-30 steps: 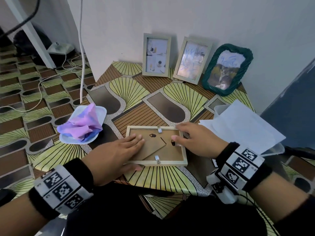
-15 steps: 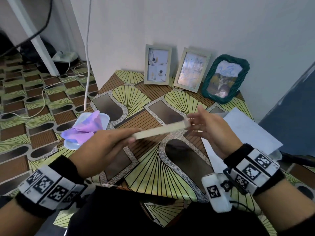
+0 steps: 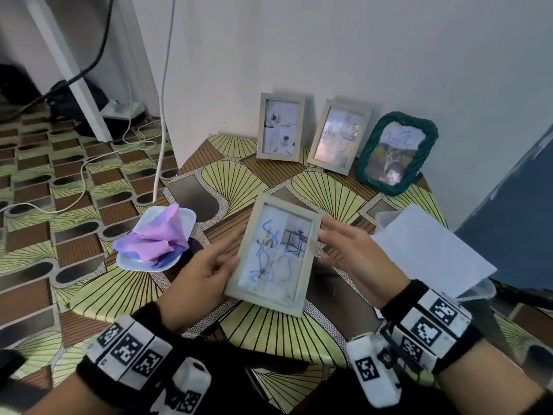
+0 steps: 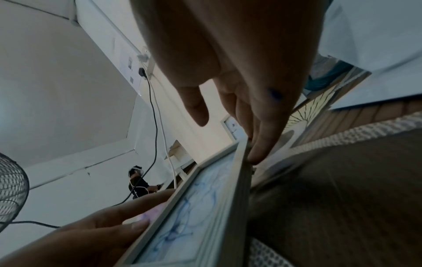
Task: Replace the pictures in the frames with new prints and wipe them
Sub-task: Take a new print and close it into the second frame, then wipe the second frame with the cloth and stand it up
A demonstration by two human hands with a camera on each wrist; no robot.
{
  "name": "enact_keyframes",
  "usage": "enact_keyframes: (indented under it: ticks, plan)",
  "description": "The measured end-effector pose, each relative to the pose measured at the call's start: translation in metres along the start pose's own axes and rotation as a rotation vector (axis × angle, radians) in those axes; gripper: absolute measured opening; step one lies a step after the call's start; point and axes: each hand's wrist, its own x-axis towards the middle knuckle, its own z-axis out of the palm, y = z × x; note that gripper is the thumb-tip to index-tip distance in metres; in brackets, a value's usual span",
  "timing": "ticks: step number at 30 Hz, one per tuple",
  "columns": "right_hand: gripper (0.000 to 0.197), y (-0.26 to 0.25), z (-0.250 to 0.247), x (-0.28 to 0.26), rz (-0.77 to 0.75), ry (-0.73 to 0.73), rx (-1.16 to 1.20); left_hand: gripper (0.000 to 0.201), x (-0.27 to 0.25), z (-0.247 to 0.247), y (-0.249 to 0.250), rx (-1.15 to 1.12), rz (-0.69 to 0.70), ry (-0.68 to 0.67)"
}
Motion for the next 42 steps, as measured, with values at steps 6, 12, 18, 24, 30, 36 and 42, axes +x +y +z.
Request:
enact_keyframes:
  ticks: [6,12,18,24,30,36,42]
  plan:
    - [0.031,0.012,0.010,0.010,0.102,-0.131,-0.099,0.060,-0.003,-0.006,-0.015,0.047,-0.136,-0.007]
    - [0.033,0.022,0.018,0.002,-0.072,-0.248,-0.294,0.063,-0.015,-0.015,-0.002,0.305,-0.026,0.095]
    - [0.052,0.036,0.022,-0.019,-0.131,-0.258,-0.619,0.055,-0.017,-0.056,0.020,0.750,0.264,0.252]
    - [0.063,0.030,0.026,-0.023,-0.142,-0.264,-0.784,0.070,0.008,-0.102,0.024,1.356,0.119,-0.073]
    - [0.074,0.030,0.029,-0.021,-0.088,-0.260,-0.868,0.062,0.024,-0.131,0.024,1.688,0.033,-0.168]
    - [0.078,0.032,0.027,-0.020,-0.071,-0.254,-0.878,0.072,0.006,-0.131,0.016,1.702,0.000,-0.209]
    - [0.078,0.033,0.025,-0.018,-0.057,-0.259,-0.901,0.055,-0.011,-0.120,-0.005,1.401,-0.168,-0.146]
